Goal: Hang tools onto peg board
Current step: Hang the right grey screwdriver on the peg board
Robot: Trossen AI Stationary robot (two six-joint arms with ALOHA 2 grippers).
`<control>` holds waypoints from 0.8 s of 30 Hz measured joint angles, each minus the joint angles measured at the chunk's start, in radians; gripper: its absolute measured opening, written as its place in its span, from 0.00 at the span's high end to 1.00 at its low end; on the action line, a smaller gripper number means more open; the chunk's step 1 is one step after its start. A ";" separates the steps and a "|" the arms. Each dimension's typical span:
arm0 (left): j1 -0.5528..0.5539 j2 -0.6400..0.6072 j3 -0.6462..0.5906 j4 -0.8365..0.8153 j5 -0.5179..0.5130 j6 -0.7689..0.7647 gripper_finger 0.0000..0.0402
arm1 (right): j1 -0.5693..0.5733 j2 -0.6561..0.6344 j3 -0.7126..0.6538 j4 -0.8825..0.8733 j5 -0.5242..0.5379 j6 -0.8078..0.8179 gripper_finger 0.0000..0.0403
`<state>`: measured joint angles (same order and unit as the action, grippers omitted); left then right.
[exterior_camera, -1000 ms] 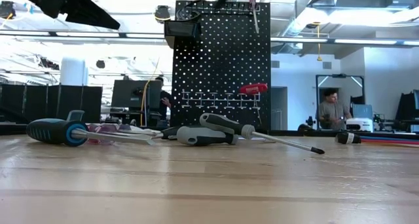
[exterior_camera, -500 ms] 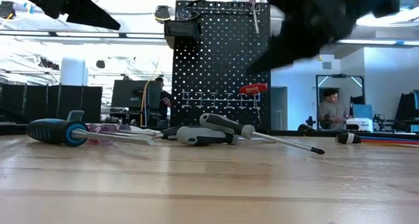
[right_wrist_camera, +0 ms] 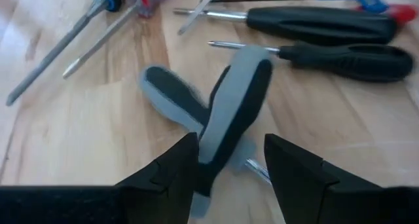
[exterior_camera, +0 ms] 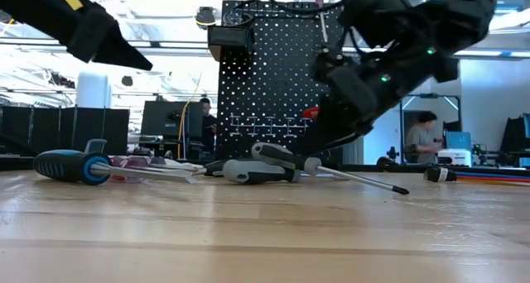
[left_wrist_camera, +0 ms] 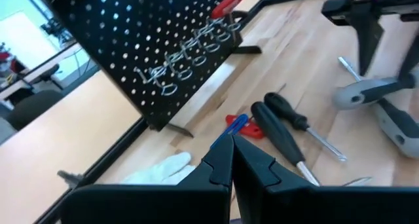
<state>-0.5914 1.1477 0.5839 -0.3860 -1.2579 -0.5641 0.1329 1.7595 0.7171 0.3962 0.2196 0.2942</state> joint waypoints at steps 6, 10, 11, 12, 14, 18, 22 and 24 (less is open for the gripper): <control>0.012 0.000 0.000 0.016 0.029 0.007 1.00 | -0.004 0.067 0.094 -0.033 -0.008 0.024 0.54; 0.013 0.000 0.000 0.021 0.030 0.008 1.00 | -0.026 0.135 0.175 -0.138 -0.006 0.072 0.54; 0.013 0.000 0.000 0.021 0.030 0.009 1.00 | -0.030 0.148 0.203 -0.177 -0.007 0.081 0.54; 0.013 0.000 0.000 0.022 0.030 0.009 1.00 | -0.033 0.161 0.227 -0.207 -0.007 0.088 0.54; 0.013 0.000 0.000 0.023 0.030 0.010 1.00 | -0.037 0.183 0.263 -0.248 -0.006 0.086 0.54; 0.013 0.000 0.000 0.023 0.030 0.010 1.00 | -0.032 0.211 0.297 -0.276 -0.003 0.058 0.57; 0.013 0.000 0.000 0.023 0.031 0.010 1.00 | -0.027 0.201 0.301 -0.292 0.021 0.046 0.68; 0.013 0.000 0.000 0.023 0.030 0.010 1.00 | -0.026 0.187 0.299 -0.297 0.036 0.043 0.76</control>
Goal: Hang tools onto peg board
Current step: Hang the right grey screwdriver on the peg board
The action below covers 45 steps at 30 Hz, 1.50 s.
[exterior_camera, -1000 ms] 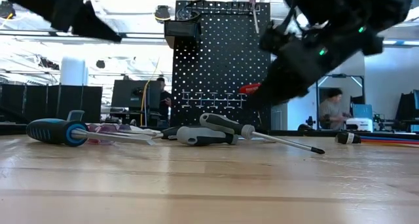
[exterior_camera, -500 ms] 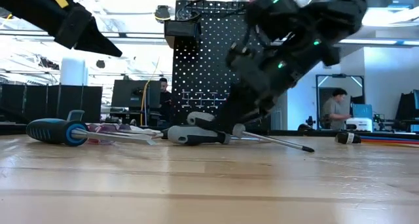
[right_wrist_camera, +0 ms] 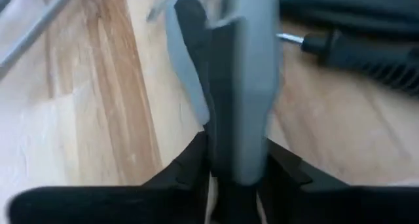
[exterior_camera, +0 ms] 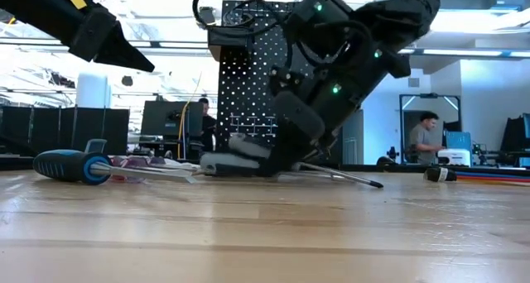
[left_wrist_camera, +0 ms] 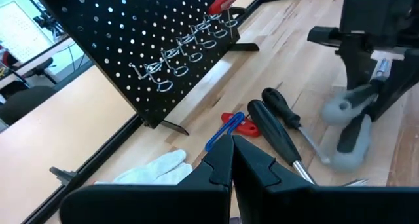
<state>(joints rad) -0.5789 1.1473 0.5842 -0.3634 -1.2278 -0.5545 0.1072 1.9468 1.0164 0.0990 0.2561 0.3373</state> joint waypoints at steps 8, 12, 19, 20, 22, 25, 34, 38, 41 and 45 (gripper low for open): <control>0.000 0.000 0.000 0.000 0.003 0.000 1.00 | 0.042 -0.176 -0.039 -0.021 0.163 -0.057 0.79; 0.000 0.000 0.001 0.011 0.003 0.001 1.00 | 0.062 -0.333 -0.112 0.012 0.272 -0.111 0.79; 0.000 0.000 0.001 0.023 0.003 0.001 1.00 | -0.010 -0.537 -0.213 0.204 0.235 -0.211 0.79; 0.000 0.000 0.001 0.023 0.003 0.001 1.00 | -0.021 -0.548 -0.217 0.205 0.218 -0.211 0.79; 0.000 0.000 0.001 0.023 0.003 0.001 1.00 | -0.033 -0.549 -0.223 0.179 0.169 -0.190 0.79; 0.000 0.000 0.001 0.024 0.003 0.009 1.00 | -0.035 -0.501 -0.224 0.125 0.061 -0.111 0.79; 0.000 0.000 0.002 0.053 0.003 0.022 1.00 | -0.025 -0.252 -0.216 0.089 -0.048 0.055 0.78; 0.000 0.000 0.002 0.076 0.003 0.049 1.00 | -0.025 -0.154 -0.202 0.079 -0.054 0.066 0.72; 0.000 0.000 0.002 0.087 0.003 0.061 1.00 | -0.026 -0.113 -0.186 0.085 -0.055 0.066 0.71; 0.000 0.000 0.002 0.087 0.003 0.061 1.00 | -0.025 -0.094 -0.170 0.084 -0.054 0.057 0.69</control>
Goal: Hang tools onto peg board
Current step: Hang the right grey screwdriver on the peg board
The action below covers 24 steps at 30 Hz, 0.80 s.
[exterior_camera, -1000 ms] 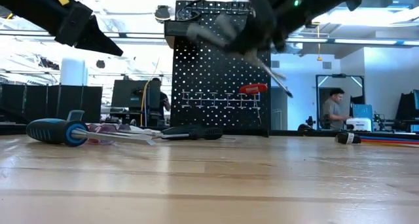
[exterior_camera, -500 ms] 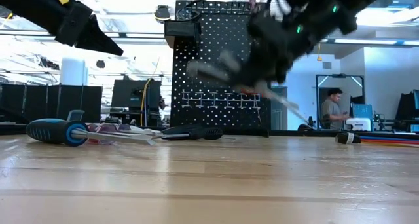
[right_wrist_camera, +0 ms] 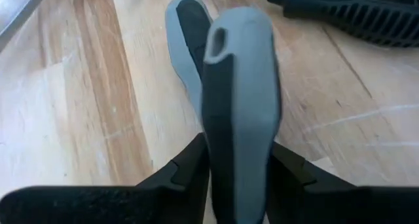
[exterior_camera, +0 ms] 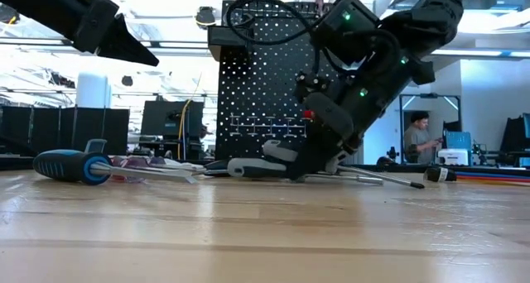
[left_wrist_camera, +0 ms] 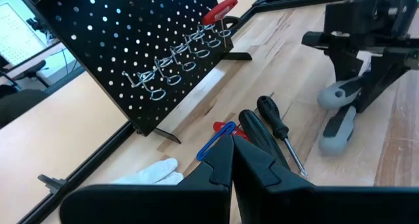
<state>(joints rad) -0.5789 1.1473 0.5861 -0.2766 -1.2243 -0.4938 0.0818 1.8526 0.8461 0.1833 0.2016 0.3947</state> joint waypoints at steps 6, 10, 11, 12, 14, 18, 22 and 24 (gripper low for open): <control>0.000 0.000 0.000 -0.001 0.013 0.000 1.00 | -0.011 -0.017 0.009 -0.003 -0.014 -0.016 0.58; 0.000 0.000 0.000 -0.001 0.014 0.000 1.00 | -0.020 -0.051 0.009 -0.012 -0.023 -0.037 0.47; 0.000 0.000 0.000 -0.001 0.015 0.000 1.00 | -0.020 -0.059 0.010 -0.011 -0.023 -0.037 0.45; 0.000 0.000 0.000 -0.001 0.014 0.000 1.00 | -0.022 -0.067 0.009 -0.013 -0.023 -0.037 0.44; 0.000 0.000 0.000 -0.001 0.014 0.000 1.00 | -0.027 -0.072 0.010 -0.014 -0.023 -0.037 0.44; 0.000 0.000 0.000 -0.001 0.014 0.000 1.00 | -0.032 -0.064 0.009 -0.033 -0.024 -0.037 0.52; 0.000 0.000 0.000 -0.001 0.014 0.000 1.00 | -0.032 -0.064 0.009 -0.062 -0.023 -0.037 0.66; 0.000 0.000 0.000 -0.001 0.013 0.000 1.00 | -0.032 -0.064 0.009 -0.066 -0.023 -0.048 0.70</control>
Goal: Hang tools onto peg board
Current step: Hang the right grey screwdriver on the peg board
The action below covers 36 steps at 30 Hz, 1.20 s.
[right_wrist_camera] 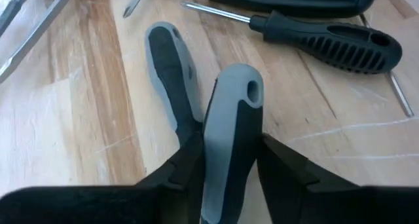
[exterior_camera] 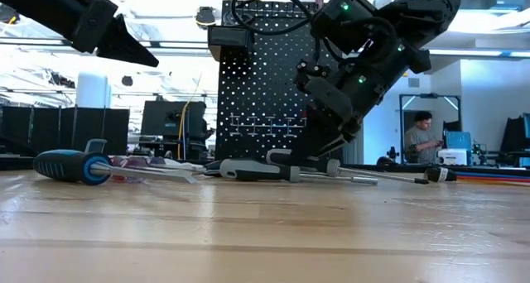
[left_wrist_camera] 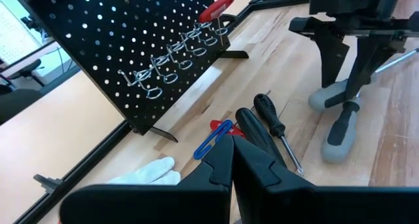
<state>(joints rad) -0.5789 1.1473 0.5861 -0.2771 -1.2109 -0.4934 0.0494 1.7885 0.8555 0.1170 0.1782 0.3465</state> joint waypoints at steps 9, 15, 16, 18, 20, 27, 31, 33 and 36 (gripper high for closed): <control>0.000 0.000 0.000 0.000 -0.001 0.000 1.00 | 0.000 -0.028 0.000 0.014 0.002 -0.026 0.72; 0.000 0.000 0.000 -0.001 -0.002 0.000 1.00 | 0.011 -0.157 0.000 0.042 0.071 -0.078 0.73; 0.000 0.000 0.000 0.000 -0.002 0.000 1.00 | 0.012 -0.184 0.000 0.045 0.089 -0.089 0.73; 0.000 0.000 0.000 -0.001 -0.002 0.000 1.00 | 0.012 -0.237 0.000 0.053 0.126 -0.114 0.73; 0.000 0.000 0.000 0.000 -0.002 0.000 1.00 | 0.012 -0.285 0.000 0.060 0.159 -0.130 0.73; 0.000 0.000 0.000 -0.001 0.007 0.004 1.00 | 0.052 -0.371 -0.039 0.134 0.390 -0.219 0.73; 0.000 0.000 0.000 -0.002 0.026 0.011 1.00 | 0.090 -0.385 -0.134 0.305 0.555 -0.297 0.72; 0.000 0.000 0.000 -0.002 0.028 0.011 1.00 | 0.101 -0.385 -0.195 0.404 0.599 -0.305 0.72; 0.000 0.000 0.000 -0.002 0.027 0.011 1.00 | 0.098 -0.382 -0.292 0.576 0.616 -0.306 0.72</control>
<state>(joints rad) -0.5789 1.1473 0.5858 -0.2788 -1.1835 -0.4820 0.1471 1.4069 0.5638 0.6932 0.7942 0.0401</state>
